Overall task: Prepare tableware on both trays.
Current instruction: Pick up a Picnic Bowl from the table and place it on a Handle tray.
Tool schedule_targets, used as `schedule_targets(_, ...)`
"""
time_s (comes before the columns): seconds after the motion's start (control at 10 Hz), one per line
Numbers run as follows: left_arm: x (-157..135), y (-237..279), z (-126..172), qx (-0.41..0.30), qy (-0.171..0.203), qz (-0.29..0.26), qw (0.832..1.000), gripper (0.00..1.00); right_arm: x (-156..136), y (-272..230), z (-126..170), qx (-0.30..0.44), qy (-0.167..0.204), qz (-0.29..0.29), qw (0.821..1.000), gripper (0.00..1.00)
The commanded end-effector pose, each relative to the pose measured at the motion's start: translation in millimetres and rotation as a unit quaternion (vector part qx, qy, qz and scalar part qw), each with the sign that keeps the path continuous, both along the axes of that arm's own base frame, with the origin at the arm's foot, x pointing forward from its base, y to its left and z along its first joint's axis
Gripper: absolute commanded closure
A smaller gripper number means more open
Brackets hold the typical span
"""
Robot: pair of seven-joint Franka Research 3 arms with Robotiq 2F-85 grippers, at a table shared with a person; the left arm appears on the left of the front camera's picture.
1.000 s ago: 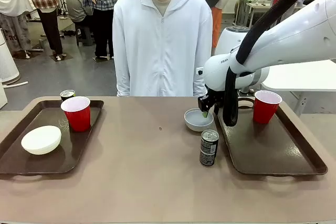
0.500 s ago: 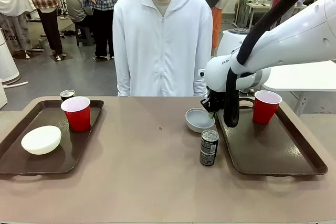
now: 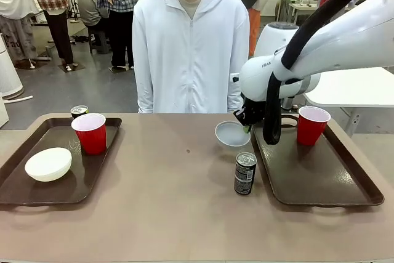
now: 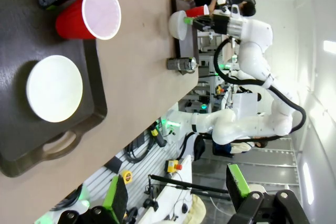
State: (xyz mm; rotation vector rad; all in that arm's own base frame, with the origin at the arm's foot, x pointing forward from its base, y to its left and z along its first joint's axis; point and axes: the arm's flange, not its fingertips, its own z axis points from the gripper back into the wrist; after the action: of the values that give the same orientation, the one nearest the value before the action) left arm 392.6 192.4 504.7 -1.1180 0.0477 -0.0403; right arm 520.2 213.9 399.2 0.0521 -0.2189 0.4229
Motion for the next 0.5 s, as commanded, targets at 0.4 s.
schedule_targets(0.4,1,1,4,-0.007,0.002,0.005,1.000,0.00,-115,-89,133,-0.068,0.020,0.000,0.998,1.00)
